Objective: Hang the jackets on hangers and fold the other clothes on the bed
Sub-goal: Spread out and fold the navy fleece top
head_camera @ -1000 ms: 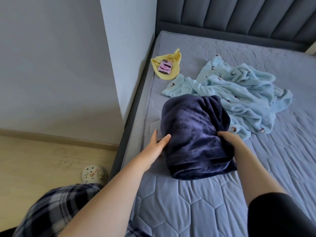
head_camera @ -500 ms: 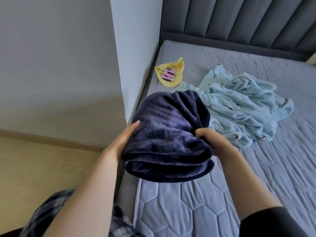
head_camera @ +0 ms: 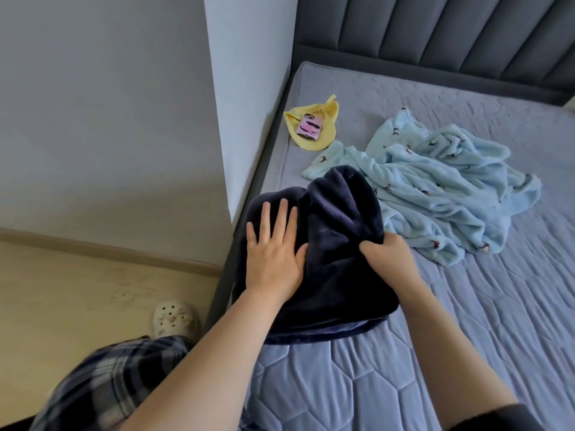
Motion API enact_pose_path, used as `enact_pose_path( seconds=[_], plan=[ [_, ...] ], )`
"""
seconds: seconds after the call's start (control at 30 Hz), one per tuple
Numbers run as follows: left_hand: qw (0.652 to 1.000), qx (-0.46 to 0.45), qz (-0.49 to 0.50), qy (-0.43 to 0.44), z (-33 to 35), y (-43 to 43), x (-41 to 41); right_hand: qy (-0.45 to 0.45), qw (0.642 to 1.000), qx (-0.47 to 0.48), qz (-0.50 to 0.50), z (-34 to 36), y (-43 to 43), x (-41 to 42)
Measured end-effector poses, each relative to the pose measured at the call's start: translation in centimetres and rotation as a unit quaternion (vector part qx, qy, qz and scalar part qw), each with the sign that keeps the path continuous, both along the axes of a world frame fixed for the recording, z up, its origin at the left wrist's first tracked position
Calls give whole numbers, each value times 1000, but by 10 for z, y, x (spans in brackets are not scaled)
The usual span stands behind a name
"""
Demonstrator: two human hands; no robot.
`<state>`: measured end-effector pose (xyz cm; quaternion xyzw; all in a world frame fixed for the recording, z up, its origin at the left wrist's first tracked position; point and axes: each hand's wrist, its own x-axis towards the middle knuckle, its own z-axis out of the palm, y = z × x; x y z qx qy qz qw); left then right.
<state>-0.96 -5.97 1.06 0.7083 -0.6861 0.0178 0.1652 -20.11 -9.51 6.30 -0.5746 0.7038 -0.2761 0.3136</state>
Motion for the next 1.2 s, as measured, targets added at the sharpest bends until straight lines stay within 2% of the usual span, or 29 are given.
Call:
enact_pose_path(
  seconds=[0.07,0.13,0.2,0.27,0.3,0.33,0.37,0.4,0.43,0.47,0.53,0.6,0.7,0.73,0.77,0.83,0.87,0.93,0.97,1.03,1.07,1.1,1.13,1.2],
  plan=[
    [999,32,-24,-15,-5,-5,-6,-24,993,111,-25,-11,-7,-8],
    [996,66,-45,-38,-12,-7,-14,26,978,207,-3,-23,-8,-11],
    [994,83,-46,-51,-17,-11,-19,117,972,202,29,-25,-10,-13],
    [993,99,-44,-53,-18,-17,-17,209,976,46,41,-8,-11,-10],
    [992,99,-47,-55,-18,-18,-15,200,976,-76,44,6,-11,-4],
    [993,90,-50,-59,-18,-18,-14,151,970,-184,52,19,-12,4],
    [994,79,-51,-62,-19,-16,-13,100,959,-254,72,28,-14,15],
    [994,71,-52,-64,-20,-14,-13,89,952,-280,91,32,-20,25],
    [994,69,-52,-64,-21,-12,-13,109,952,-267,100,29,-27,33],
    [994,72,-50,-63,-23,-11,-12,141,962,-214,93,21,-36,37],
    [994,88,-38,-59,-27,-10,-8,154,985,-56,54,2,-55,38],
    [994,94,-31,-47,-29,-10,-4,86,995,40,6,-14,-70,30],
    [995,91,-34,-33,-31,-9,-3,-100,986,71,-114,-27,-83,11],
    [995,89,-37,-32,-30,-8,-4,-145,975,76,-151,-30,-84,7],
    [995,87,-40,-31,-30,-9,-6,-147,971,87,-170,-32,-82,5],
    [995,88,-42,-25,-29,-9,-8,-56,981,111,-147,-33,-76,7],
    [995,90,-39,-22,-29,-9,-7,39,989,103,-103,-31,-75,9],
    [995,94,-33,-17,-30,-9,-6,230,973,8,-14,-16,-72,21],
    [995,90,-35,-19,-29,-9,-7,262,963,-67,12,-6,-71,28],
    [996,73,-44,-31,-28,-7,-8,190,948,-252,30,10,-65,47],
    [996,67,-47,-35,-28,-7,-8,135,937,-320,38,11,-59,56],
    [996,66,-49,-34,-28,-8,-7,121,930,-342,61,6,-53,62],
    [996,68,-46,-26,-28,-8,-4,153,930,-321,99,-5,-48,64],
    [997,76,-26,-5,-29,-11,0,251,941,-159,162,-44,-41,55]
  ],
)
